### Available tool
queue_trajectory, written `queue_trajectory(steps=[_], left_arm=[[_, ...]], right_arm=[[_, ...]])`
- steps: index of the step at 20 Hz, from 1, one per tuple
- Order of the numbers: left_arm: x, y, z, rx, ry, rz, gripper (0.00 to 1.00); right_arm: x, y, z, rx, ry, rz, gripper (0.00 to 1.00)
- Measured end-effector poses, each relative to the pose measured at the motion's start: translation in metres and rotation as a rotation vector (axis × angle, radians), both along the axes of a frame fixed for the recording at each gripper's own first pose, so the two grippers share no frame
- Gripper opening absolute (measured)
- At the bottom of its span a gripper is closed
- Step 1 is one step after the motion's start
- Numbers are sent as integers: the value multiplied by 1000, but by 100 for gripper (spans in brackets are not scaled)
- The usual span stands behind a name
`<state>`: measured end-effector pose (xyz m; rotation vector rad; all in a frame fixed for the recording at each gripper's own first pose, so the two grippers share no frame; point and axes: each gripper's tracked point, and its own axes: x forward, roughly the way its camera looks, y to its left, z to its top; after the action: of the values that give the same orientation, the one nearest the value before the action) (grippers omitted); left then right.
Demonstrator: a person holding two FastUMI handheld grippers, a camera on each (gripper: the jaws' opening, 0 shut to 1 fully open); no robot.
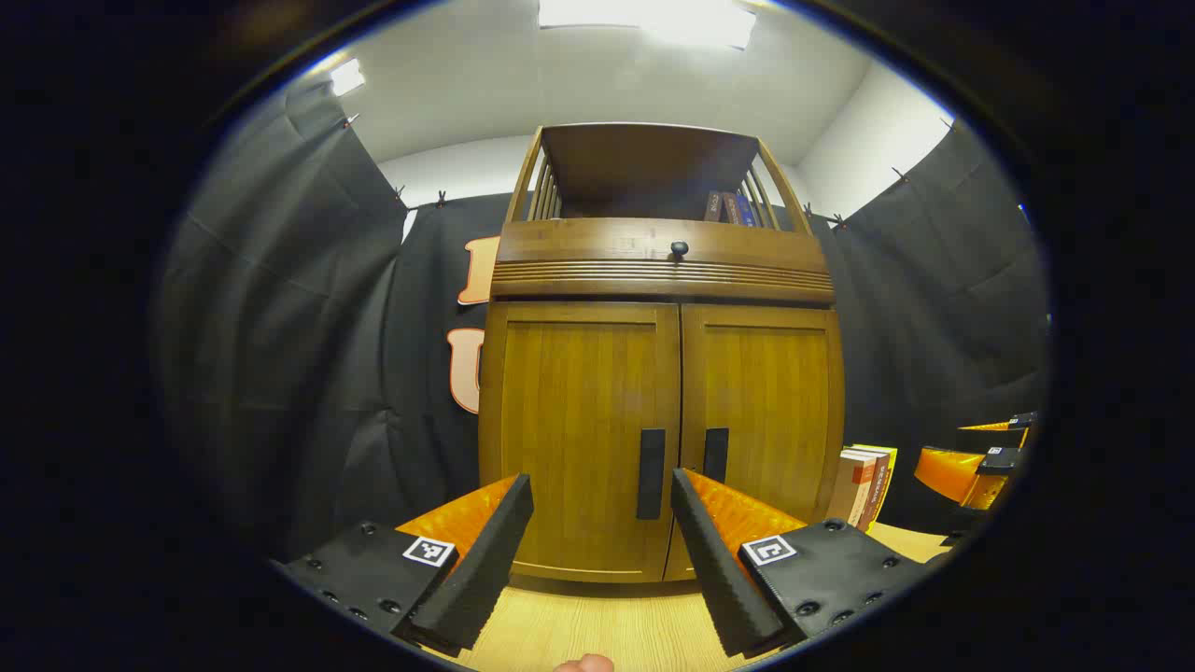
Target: Open the right door of the double-door shoe cabinet with the right hand, and open the left door with the left hand.
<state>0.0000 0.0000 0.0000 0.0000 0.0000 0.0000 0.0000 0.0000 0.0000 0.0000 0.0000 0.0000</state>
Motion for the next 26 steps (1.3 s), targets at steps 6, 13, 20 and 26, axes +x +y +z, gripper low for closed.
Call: queue_trajectory(steps=[6, 13, 20, 26], left_arm=[[-5, 8, -1, 4, 13, 23, 96], [-6, 17, 0, 13, 24, 40, 96], [-8, 22, 3, 30, 16, 54, 96], [-10, 23, 4, 33, 16, 54, 96]], right_arm=[[-4, 2, 3, -7, -11, 3, 88], [-3, 13, 0, -17, -14, 31, 88], [-2, 18, -1, -2, -16, 45, 93], [-2, 21, -4, -6, -9, 49, 93]])
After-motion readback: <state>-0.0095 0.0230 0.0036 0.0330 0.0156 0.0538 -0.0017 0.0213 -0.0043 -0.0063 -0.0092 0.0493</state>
